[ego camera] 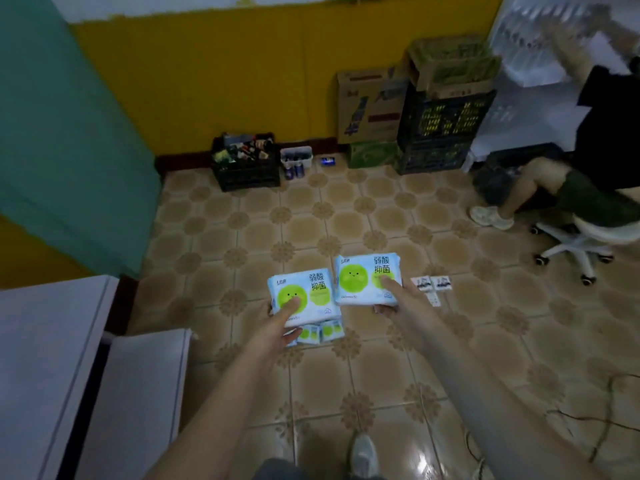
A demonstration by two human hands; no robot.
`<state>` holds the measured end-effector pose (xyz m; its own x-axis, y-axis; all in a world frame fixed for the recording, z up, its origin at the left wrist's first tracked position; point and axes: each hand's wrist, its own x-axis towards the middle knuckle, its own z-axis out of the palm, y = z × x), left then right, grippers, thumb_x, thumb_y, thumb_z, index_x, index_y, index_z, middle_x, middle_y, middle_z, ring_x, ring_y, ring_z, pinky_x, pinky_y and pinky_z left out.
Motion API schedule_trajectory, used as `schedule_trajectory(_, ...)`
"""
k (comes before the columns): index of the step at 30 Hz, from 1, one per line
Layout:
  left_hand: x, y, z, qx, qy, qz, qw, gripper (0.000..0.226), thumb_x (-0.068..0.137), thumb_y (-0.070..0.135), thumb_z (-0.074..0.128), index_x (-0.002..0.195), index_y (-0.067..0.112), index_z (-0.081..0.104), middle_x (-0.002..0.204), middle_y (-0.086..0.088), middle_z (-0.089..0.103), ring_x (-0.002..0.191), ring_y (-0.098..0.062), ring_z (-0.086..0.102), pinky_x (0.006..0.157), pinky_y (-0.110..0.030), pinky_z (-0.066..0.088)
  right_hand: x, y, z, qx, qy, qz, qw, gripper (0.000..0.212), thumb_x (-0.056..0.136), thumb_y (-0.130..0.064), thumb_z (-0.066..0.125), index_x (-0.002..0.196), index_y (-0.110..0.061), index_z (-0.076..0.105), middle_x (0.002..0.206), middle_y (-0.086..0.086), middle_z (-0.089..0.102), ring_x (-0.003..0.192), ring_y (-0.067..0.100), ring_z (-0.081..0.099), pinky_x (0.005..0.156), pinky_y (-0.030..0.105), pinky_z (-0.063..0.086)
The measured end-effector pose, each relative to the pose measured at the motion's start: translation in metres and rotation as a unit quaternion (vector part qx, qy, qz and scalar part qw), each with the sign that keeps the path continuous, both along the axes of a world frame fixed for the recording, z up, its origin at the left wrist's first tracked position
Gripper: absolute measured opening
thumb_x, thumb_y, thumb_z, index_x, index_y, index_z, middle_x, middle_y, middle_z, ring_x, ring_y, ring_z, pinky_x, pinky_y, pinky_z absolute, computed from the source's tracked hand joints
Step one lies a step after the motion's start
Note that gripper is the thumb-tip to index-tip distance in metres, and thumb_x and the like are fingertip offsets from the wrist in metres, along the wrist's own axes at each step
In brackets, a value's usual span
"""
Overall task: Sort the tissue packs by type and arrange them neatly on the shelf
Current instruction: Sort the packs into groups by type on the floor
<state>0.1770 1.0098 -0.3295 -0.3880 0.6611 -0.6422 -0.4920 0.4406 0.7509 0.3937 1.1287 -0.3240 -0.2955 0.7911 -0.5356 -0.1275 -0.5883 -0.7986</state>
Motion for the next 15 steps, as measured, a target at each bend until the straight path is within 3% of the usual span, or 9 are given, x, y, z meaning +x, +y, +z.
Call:
schedule_trajectory(4,-0.032,0.017,-0.017,-0.008,-0.009,0.011,1.0,0.029,0.087,0.019,0.073,0.113,0.02,0.06,0.098,-0.003,0.076,0.082,-0.019,0.074,0.067,-0.027,0.06,-0.037,0.025,-0.023,-0.021,-0.028,0.038,0.999,0.023,0.095,-0.022,0.062,0.118,-0.02,0.061,0.107,0.002,0.073,0.096,0.019,0.069,0.072,0.031,0.054)
schedule_trajectory(10,-0.109,0.053,-0.06,-0.052,-0.047,0.026,0.997,0.032,0.088,0.024,0.073,0.117,0.015,0.065,0.107,-0.008,0.076,0.098,-0.023,0.072,0.091,-0.037,0.057,-0.106,0.071,-0.063,-0.067,-0.068,0.019,0.995,0.034,0.094,-0.022,0.064,0.125,-0.011,0.056,0.116,0.011,0.069,0.098,0.023,0.067,0.073,0.032,0.053)
schedule_trajectory(15,-0.194,0.098,-0.109,-0.104,-0.012,0.036,0.994,0.049,0.084,0.029,0.078,0.124,0.01,0.056,0.111,-0.01,0.071,0.095,-0.022,0.07,0.068,-0.028,0.055,-0.169,0.112,-0.109,-0.096,-0.102,-0.007,0.99,0.041,0.09,-0.019,0.067,0.13,-0.014,0.056,0.114,0.01,0.07,0.097,0.022,0.068,0.073,0.033,0.054)
